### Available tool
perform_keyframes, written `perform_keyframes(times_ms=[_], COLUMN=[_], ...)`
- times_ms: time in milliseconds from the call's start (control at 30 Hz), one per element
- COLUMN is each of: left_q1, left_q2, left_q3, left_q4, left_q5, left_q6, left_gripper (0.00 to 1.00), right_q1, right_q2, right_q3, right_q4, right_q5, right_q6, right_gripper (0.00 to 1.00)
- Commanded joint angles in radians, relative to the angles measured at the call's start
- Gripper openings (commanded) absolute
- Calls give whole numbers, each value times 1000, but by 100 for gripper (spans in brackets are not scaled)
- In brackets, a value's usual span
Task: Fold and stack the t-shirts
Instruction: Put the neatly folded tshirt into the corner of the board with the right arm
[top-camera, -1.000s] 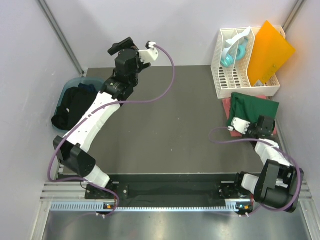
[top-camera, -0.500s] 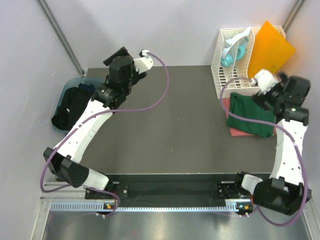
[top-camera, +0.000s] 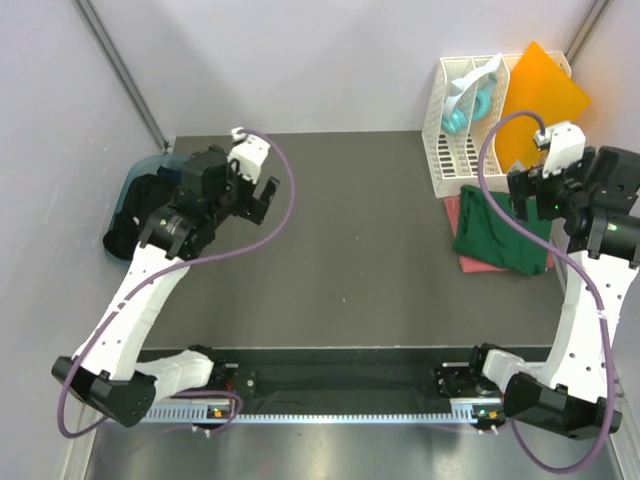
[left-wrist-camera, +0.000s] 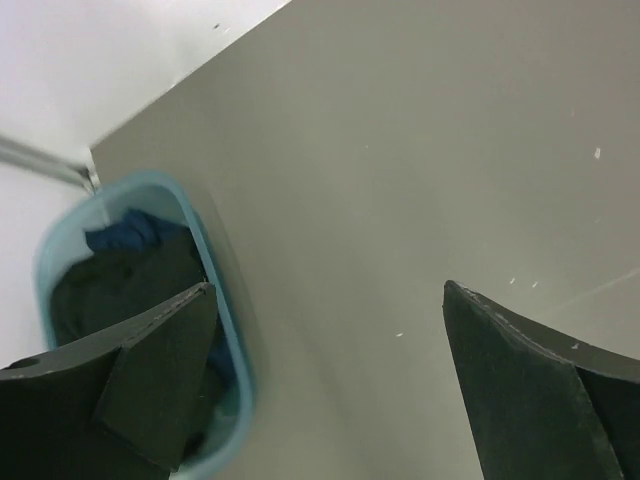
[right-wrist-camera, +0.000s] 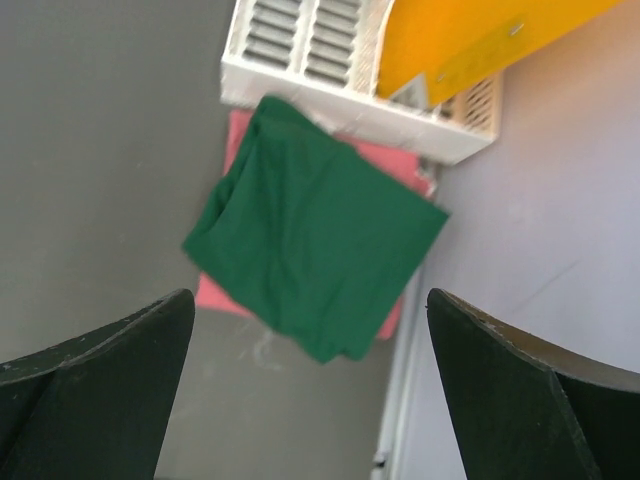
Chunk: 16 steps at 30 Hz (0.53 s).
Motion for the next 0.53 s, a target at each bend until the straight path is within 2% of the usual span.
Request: perform_keyframes(times_ms=[0, 267, 500], left_q1=[81, 85, 88], left_q2=[-23, -41, -34], left_q3=[-7, -64, -72], left_q4=[3, 23, 47], left_q5=[41, -22, -42], left_q6=[-169, -144, -135], left_gripper=[99, 99, 99], right_q1=[7, 24, 85], right_q2=[-47, -50, -24], right_q3=[-71, -111, -129], right_q4=[-39, -41, -30], right_q5=[-55, -100, -64], right_q6=[22, -9, -26], right_gripper=[100, 100, 100])
